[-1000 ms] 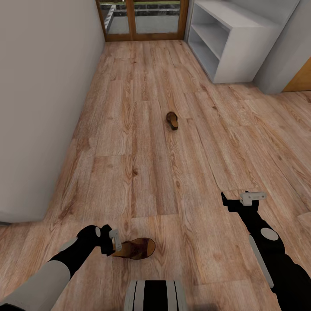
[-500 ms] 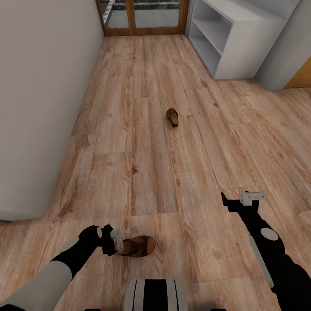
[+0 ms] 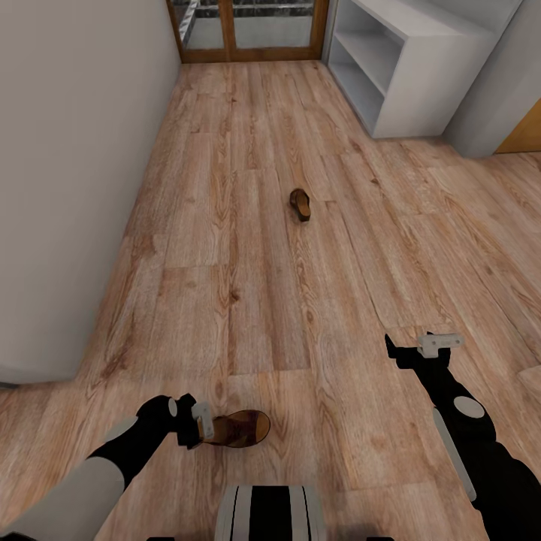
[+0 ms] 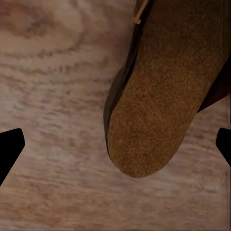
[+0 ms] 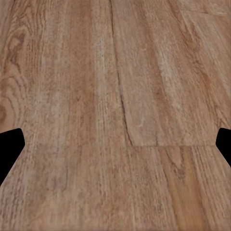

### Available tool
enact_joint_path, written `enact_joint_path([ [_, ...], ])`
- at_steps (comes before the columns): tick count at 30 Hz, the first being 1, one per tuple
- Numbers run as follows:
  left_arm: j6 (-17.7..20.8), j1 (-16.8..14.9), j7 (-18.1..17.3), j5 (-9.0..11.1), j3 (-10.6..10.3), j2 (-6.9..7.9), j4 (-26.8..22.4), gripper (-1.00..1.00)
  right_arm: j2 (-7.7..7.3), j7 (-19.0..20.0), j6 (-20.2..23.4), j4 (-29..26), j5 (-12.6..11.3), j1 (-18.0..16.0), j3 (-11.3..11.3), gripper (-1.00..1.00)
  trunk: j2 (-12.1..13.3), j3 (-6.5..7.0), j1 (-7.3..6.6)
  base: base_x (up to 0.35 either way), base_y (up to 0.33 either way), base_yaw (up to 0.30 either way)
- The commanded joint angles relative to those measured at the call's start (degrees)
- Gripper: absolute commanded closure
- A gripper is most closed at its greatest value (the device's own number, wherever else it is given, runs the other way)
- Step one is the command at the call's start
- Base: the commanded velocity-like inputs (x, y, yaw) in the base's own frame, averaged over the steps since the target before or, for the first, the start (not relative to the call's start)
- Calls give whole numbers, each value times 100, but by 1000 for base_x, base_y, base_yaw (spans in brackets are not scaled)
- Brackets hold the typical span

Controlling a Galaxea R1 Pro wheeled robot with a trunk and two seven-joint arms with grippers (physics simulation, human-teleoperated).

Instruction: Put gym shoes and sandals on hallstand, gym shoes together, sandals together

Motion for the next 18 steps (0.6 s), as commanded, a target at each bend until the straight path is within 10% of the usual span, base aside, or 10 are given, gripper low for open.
enact_joint_path([
  [1, 35, 23, -21, -14, -24, 5, -23, -100, 1, 10, 33, -9, 0, -1, -3, -100, -2, -4, -1, 0, 0, 0],
  [18, 30, 257, 618, -14, -22, 5, -48, -100, -6, 10, 33, -9, 3, -1, -3, -100, -2, -4, -1, 0, 0, 0],
])
